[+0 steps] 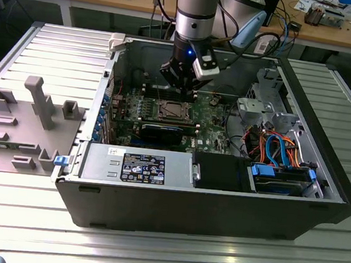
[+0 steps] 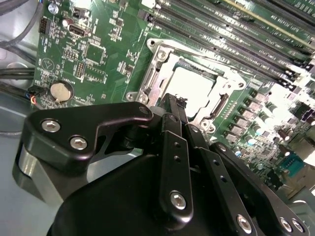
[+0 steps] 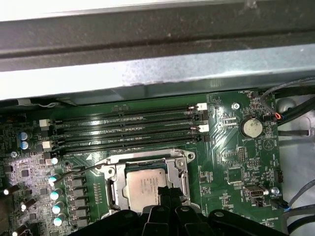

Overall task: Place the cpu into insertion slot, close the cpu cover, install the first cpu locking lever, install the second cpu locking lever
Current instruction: 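Install the first cpu locking lever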

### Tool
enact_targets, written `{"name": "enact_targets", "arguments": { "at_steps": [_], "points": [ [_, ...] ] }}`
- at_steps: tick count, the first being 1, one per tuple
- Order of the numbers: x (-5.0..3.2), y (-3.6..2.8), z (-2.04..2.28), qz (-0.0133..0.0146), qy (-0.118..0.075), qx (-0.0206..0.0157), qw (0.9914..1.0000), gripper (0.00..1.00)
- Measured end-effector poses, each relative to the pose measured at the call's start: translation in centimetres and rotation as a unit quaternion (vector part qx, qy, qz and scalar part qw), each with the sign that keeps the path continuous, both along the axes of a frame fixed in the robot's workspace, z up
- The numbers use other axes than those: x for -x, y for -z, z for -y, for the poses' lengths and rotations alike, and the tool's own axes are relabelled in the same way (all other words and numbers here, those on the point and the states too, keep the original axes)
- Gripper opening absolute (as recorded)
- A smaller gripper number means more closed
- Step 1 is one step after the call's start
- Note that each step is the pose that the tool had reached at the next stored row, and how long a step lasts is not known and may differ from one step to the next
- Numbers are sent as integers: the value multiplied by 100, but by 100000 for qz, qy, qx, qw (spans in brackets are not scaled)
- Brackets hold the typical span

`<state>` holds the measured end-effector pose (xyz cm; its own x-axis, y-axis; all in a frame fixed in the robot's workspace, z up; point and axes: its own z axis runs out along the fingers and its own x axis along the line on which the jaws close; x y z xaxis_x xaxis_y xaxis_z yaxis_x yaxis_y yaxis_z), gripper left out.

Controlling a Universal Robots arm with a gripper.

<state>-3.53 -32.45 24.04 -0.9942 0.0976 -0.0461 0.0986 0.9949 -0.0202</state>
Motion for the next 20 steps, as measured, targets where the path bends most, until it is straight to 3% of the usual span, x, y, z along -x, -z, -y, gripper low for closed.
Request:
{"name": "enact_targets", "arguments": {
  "at_steps": [2, 6, 7, 8, 9, 10, 20],
  "points": [
    [2, 0, 0, 0, 6, -672, 99998, 11],
    [1, 1, -1, -27, -5, -776, 99997, 11],
    [2, 1, 0, -814, -2, -769, 99994, 11],
    [1, 1, 0, -1389, 1, -771, 99987, 11],
    [1, 1, 0, -1736, 3, -761, 99982, 11],
    [2, 0, 0, -1865, 7, -755, 99980, 11],
    [2, -27, -1, -1863, 4, -776, 99980, 11]
  ]
}}
